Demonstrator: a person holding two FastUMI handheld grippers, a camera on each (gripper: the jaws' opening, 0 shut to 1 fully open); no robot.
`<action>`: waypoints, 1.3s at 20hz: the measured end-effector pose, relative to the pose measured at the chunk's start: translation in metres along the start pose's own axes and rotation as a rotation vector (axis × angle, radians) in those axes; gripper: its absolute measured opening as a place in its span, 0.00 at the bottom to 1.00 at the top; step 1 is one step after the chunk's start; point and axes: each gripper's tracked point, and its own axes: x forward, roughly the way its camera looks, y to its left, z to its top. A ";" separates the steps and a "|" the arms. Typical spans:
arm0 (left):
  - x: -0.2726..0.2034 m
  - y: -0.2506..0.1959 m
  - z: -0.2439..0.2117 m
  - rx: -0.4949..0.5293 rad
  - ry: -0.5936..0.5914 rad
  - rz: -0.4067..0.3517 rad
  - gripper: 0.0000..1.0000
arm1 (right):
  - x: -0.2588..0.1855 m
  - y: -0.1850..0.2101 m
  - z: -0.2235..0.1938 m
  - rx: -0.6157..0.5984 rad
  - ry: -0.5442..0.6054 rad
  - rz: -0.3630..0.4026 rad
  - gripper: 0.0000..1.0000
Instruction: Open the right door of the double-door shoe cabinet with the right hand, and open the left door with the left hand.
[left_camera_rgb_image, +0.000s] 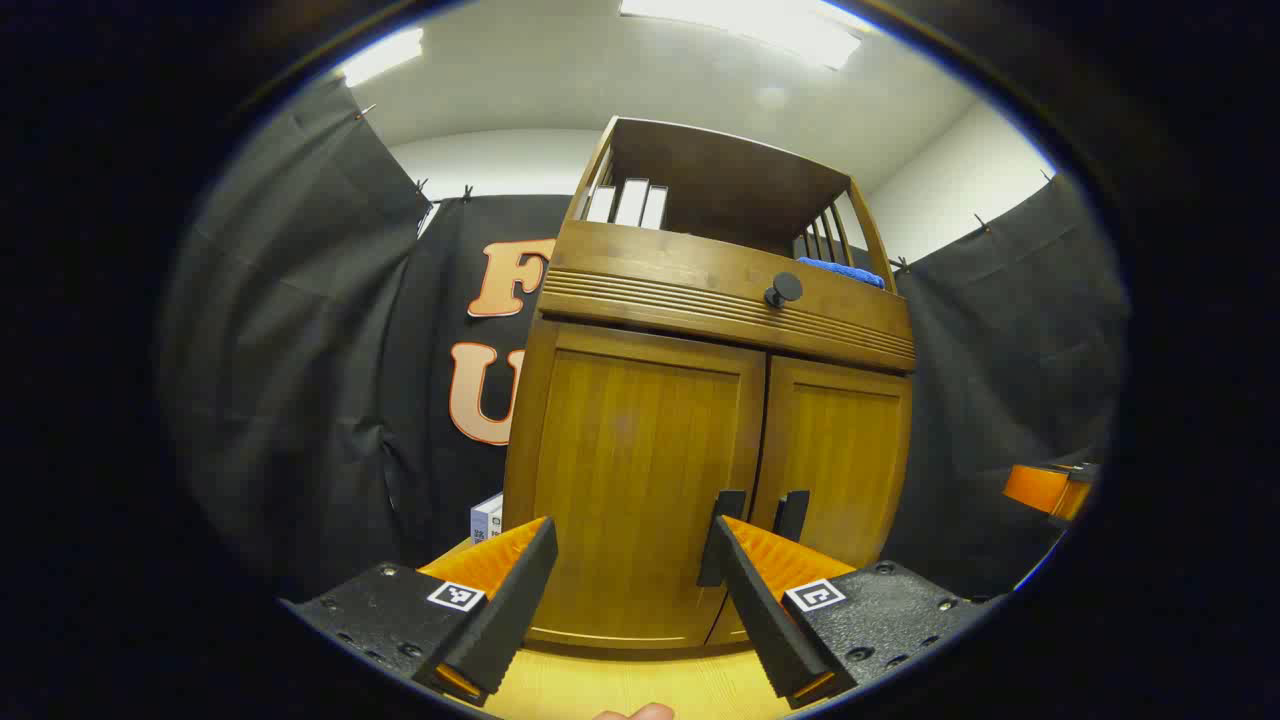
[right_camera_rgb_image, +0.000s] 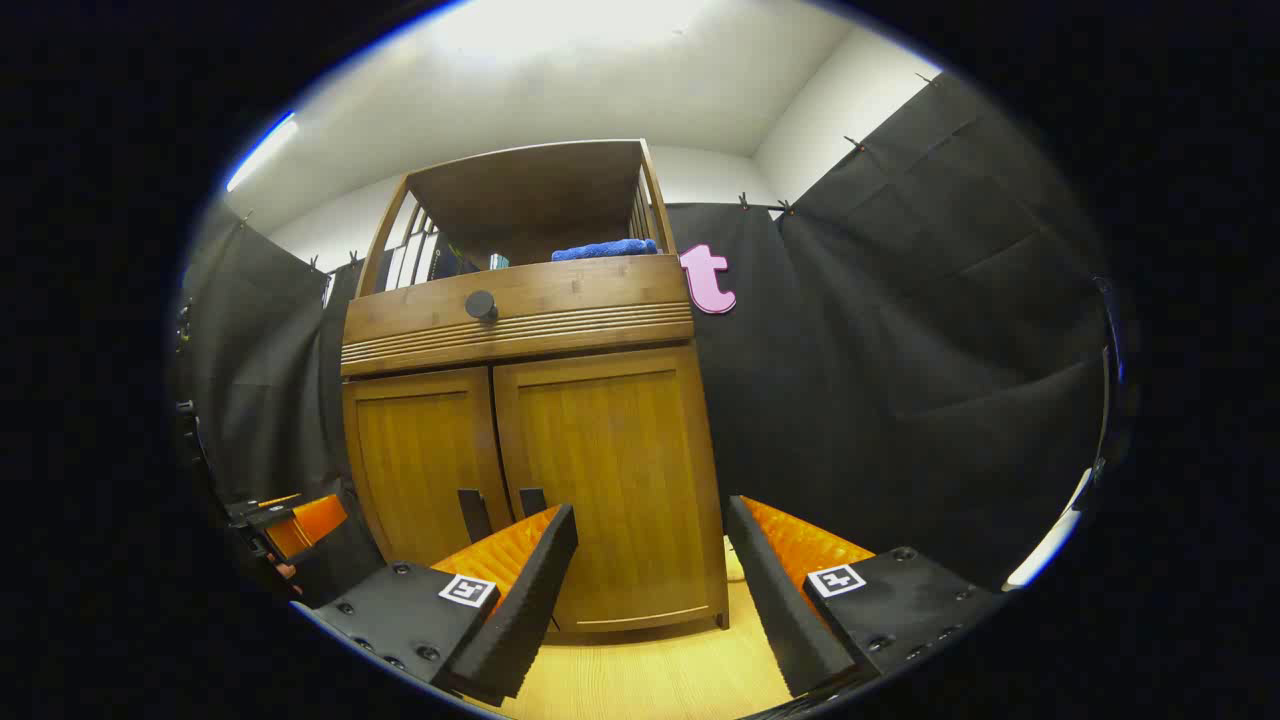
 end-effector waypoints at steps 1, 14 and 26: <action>0.000 -0.001 0.000 -0.003 0.000 -0.001 0.91 | 0.000 0.001 0.000 0.003 0.000 0.000 0.98; 0.000 -0.004 -0.004 -0.020 0.010 -0.006 0.91 | 0.003 -0.002 0.001 0.008 -0.003 0.000 0.98; 0.000 -0.006 -0.003 -0.022 0.000 0.007 0.95 | 0.009 -0.002 0.000 0.008 -0.001 0.009 0.98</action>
